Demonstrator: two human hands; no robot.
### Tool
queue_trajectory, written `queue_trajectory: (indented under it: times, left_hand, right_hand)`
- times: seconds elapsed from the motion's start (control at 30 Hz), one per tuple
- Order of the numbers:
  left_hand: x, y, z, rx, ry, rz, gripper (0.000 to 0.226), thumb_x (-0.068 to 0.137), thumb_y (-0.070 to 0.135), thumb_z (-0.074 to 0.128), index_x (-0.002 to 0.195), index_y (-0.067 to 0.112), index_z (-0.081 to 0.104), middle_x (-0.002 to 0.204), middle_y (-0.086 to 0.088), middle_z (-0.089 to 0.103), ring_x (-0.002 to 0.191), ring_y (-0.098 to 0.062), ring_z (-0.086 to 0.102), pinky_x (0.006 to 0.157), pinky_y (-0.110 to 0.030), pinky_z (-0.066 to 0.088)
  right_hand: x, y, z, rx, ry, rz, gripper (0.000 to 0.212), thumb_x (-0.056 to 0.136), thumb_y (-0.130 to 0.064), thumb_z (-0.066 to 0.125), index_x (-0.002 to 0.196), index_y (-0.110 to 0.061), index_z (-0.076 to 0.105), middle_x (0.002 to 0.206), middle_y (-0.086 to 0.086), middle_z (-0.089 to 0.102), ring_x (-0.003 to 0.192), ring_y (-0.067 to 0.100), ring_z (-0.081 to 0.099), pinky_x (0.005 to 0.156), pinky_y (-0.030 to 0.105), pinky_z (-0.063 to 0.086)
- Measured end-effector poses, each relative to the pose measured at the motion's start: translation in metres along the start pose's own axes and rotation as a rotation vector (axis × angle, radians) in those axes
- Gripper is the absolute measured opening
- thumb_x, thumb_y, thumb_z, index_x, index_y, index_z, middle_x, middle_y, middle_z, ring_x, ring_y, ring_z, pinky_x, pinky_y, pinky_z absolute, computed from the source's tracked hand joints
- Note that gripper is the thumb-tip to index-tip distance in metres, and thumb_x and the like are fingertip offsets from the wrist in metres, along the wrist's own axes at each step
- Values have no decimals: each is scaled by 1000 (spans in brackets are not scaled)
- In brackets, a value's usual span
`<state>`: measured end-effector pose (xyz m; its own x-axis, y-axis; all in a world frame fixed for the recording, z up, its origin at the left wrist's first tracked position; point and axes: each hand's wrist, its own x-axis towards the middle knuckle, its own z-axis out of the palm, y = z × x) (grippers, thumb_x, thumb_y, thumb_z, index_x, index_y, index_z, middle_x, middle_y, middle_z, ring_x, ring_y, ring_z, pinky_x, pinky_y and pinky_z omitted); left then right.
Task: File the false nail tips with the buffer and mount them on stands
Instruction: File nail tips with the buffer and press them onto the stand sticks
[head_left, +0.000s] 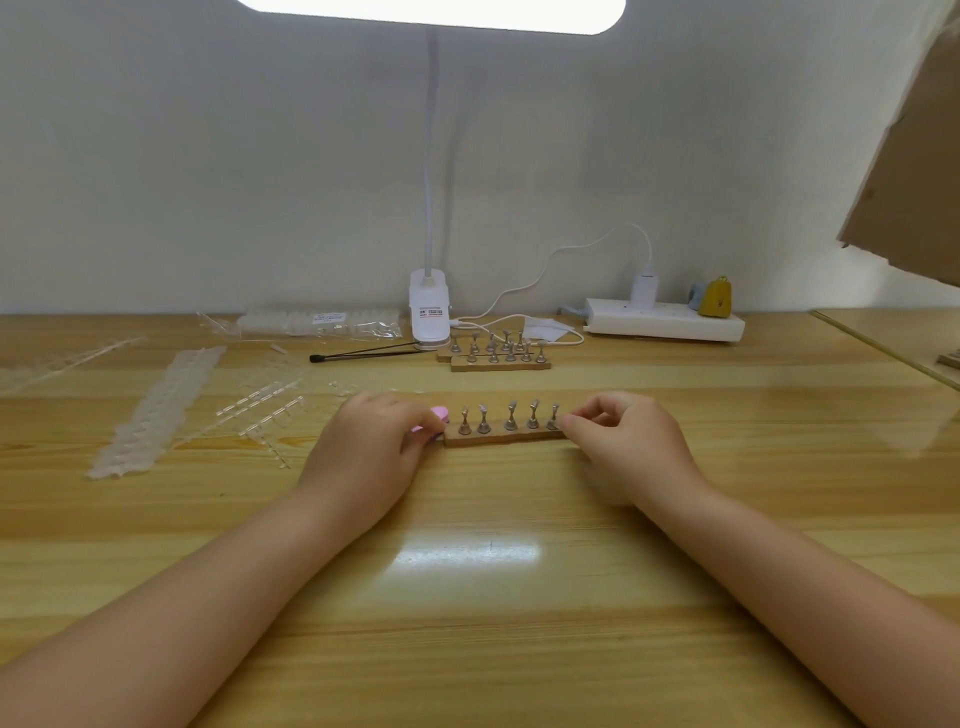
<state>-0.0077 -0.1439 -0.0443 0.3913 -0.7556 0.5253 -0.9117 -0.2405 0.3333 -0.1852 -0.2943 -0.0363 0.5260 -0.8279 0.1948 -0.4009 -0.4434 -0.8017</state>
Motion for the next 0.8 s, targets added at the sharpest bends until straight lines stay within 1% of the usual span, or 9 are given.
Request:
queue_trajectory:
  times: [0.13,0.27,0.37,0.43,0.53,0.57,0.63,0.73,0.8]
  left_hand:
    - [-2,-2,-2,13,41,-91,22,87,7,61,100,22,70,101,5,70,95,-22,56,76,-27,35]
    - [0,-2,2,73,10,-134,12,86,25,63,95,24,56,94,4,63,93,-21,49,75,-34,40]
    - [4,-2,6,19,-20,-109,21,91,30,61,107,18,55,100,3,62,98,-20,51,80,-34,43]
    - [4,-1,7,4,14,-92,26,95,29,56,116,13,55,104,0,64,100,-22,53,84,-34,43]
    - [-1,6,3,-97,194,-41,30,96,23,56,121,8,52,100,0,62,93,-15,55,84,-23,40]
    - [-3,12,0,-180,236,-10,31,94,20,59,121,8,52,98,2,59,89,-8,54,82,-16,40]
    - [-8,26,-3,-302,270,103,34,88,11,65,119,11,51,96,5,55,89,-4,53,81,-7,40]
    - [-12,41,-1,-326,282,353,32,83,5,66,110,11,52,98,4,53,89,0,51,82,-8,41]
    - [-13,41,0,-274,250,463,27,82,6,64,107,9,54,98,-3,55,89,-3,51,82,-11,43]
  right_hand:
    - [1,-2,-3,6,28,-19,10,84,-31,67,77,-24,69,78,-8,65,77,8,58,66,28,47]
    - [-9,-11,2,139,20,-119,14,86,-26,67,76,-17,72,72,-3,68,69,7,60,64,23,48]
    - [-16,-17,9,234,-51,-140,15,86,-27,69,76,-17,74,69,-1,69,60,2,58,58,19,48]
    - [-19,-20,12,394,-132,-43,12,84,-26,72,79,-16,75,65,-3,67,53,1,53,51,15,43]
    - [-20,-22,15,692,-280,157,16,79,-21,75,87,-8,75,64,-2,61,47,7,42,40,16,34]
    - [-19,-22,15,736,-316,180,18,77,-21,76,88,-7,75,63,-2,59,46,7,40,38,15,32]
    - [-18,-23,14,796,-368,182,19,71,-23,75,86,-11,75,62,-3,56,44,7,37,35,15,28]
    - [-18,-23,13,892,-466,151,10,71,-23,71,77,-15,71,61,-4,53,42,6,35,34,15,25]
    - [-20,-23,14,922,-552,124,6,75,-21,67,77,-15,66,60,-4,50,43,6,36,35,15,26]
